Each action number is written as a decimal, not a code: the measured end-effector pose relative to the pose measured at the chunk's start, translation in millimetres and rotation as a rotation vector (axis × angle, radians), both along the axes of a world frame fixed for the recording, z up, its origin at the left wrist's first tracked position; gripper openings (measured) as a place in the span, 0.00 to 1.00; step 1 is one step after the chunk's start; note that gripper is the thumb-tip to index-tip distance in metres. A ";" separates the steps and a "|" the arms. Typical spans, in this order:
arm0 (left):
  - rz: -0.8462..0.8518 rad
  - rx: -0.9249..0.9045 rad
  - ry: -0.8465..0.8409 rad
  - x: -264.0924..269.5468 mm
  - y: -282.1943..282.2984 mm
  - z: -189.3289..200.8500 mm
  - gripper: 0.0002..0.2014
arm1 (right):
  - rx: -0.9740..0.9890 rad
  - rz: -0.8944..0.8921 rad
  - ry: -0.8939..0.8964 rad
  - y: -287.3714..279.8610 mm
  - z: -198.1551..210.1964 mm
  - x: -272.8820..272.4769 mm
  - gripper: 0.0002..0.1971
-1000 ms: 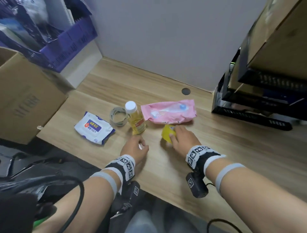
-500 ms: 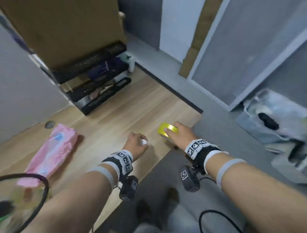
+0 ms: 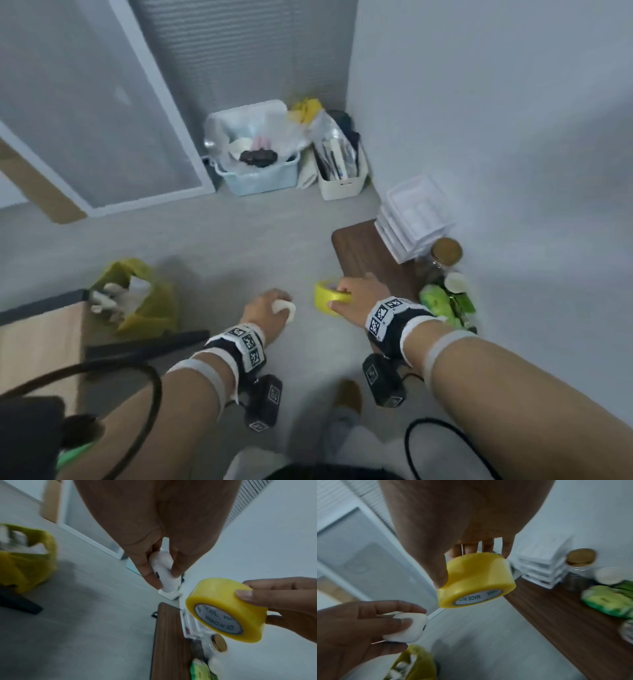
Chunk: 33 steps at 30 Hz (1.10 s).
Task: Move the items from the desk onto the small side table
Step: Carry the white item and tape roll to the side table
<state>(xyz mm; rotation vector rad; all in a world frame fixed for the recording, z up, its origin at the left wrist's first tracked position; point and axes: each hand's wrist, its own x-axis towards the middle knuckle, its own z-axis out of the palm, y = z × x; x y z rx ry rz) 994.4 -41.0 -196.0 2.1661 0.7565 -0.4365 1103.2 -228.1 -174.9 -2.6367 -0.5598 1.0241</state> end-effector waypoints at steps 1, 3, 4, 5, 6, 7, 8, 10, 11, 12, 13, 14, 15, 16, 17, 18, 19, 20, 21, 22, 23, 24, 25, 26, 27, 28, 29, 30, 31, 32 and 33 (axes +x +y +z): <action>-0.050 -0.013 -0.006 19.0 -18.0 -5.5 0.11 | -0.032 -0.021 0.013 -20.8 -3.5 9.1 0.17; -0.145 -0.036 -0.010 51.3 -47.6 -17.9 0.12 | -0.081 -0.044 0.022 -57.1 -11.9 22.9 0.23; -0.196 -0.033 0.002 67.7 -62.3 -23.7 0.11 | -0.098 -0.082 0.021 -75.6 -14.9 28.9 0.24; -0.251 -0.024 0.015 82.6 -74.4 -29.2 0.11 | -0.106 -0.125 0.023 -92.2 -19.9 33.3 0.24; -0.300 -0.018 0.028 97.7 -84.7 -38.3 0.11 | -0.114 -0.164 0.033 -107.8 -28.3 37.0 0.24; -0.353 -0.025 0.036 116.2 -96.8 -47.8 0.12 | -0.122 -0.209 0.044 -123.8 -38.4 41.2 0.24; -0.398 -0.038 0.049 134.4 -106.5 -58.9 0.13 | -0.133 -0.239 0.041 -136.2 -52.5 44.7 0.24; -0.502 -0.039 0.089 163.9 -120.0 -82.6 0.12 | -0.152 -0.271 0.039 -151.6 -79.7 47.8 0.23; -0.567 -0.041 0.106 179.8 -128.4 -97.5 0.12 | -0.161 -0.296 0.046 -158.0 -97.8 48.8 0.23; -0.612 -0.040 0.126 194.3 -134.6 -112.0 0.14 | -0.167 -0.330 0.060 -162.5 -114.7 48.9 0.23; -0.639 -0.050 0.129 208.1 -139.6 -127.0 0.15 | -0.164 -0.365 0.077 -166.3 -131.2 48.3 0.23; -0.659 -0.063 0.130 221.0 -144.5 -141.9 0.15 | -0.158 -0.405 0.090 -169.2 -147.7 47.0 0.23; -0.688 -0.079 0.128 233.7 -150.2 -159.5 0.16 | -0.153 -0.450 0.087 -171.8 -165.8 45.3 0.23; -0.724 -0.092 0.129 248.5 -156.5 -182.6 0.16 | -0.160 -0.505 0.073 -173.5 -188.0 44.0 0.23; -0.752 -0.107 0.124 262.1 -161.8 -202.5 0.16 | -0.159 -0.558 0.041 -174.2 -210.0 42.9 0.22; -0.758 -0.114 0.126 273.1 -165.5 -220.5 0.17 | -0.165 -0.608 0.016 -173.3 -227.3 41.8 0.22; -0.768 -0.117 0.130 284.4 -170.2 -243.4 0.17 | -0.174 -0.659 -0.002 -171.8 -248.5 40.9 0.22; -0.767 -0.117 0.130 294.7 -175.3 -261.6 0.17 | -0.181 -0.696 -0.020 -170.2 -267.1 42.1 0.21; -0.752 -0.119 0.124 302.2 -178.9 -277.3 0.16 | -0.190 -0.704 -0.039 -169.3 -282.4 43.6 0.21; -0.745 -0.109 0.118 310.4 -183.1 -298.4 0.15 | -0.210 -0.711 -0.052 -168.1 -303.0 46.3 0.20; -0.744 -0.094 0.107 318.5 -187.8 -316.8 0.14 | -0.229 -0.721 -0.065 -167.7 -321.8 50.2 0.19; -0.736 -0.070 0.101 325.1 -191.3 -331.7 0.14 | -0.240 -0.728 -0.079 -168.2 -335.7 54.2 0.19; -0.735 -0.044 0.090 332.2 -195.4 -349.5 0.15 | -0.245 -0.745 -0.093 -169.3 -351.6 58.3 0.18; -0.730 -0.027 0.082 338.6 -199.9 -366.7 0.15 | -0.246 -0.760 -0.099 -170.3 -366.3 61.2 0.18; -0.713 -0.024 0.079 344.6 -204.9 -382.6 0.14 | -0.247 -0.765 -0.101 -172.0 -379.1 63.9 0.19; -0.683 -0.041 0.080 351.1 -210.3 -399.7 0.14 | -0.243 -0.767 -0.104 -174.5 -391.9 66.5 0.19; -0.661 -0.057 0.082 357.5 -215.1 -415.8 0.14 | -0.239 -0.768 -0.108 -176.6 -403.4 68.4 0.19; -0.653 -0.075 0.079 364.4 -220.0 -432.9 0.14 | -0.241 -0.773 -0.112 -178.7 -414.9 69.9 0.19; -0.665 -0.080 0.066 370.9 -224.8 -451.8 0.13 | -0.241 -0.774 -0.115 -180.8 -426.5 69.8 0.18; -0.674 -0.089 0.054 376.4 -228.1 -461.5 0.12 | -0.242 -0.767 -0.117 -182.0 -433.8 69.7 0.17; -0.682 -0.090 0.037 382.1 -231.0 -469.2 0.12 | -0.250 -0.759 -0.117 -183.5 -439.9 70.5 0.16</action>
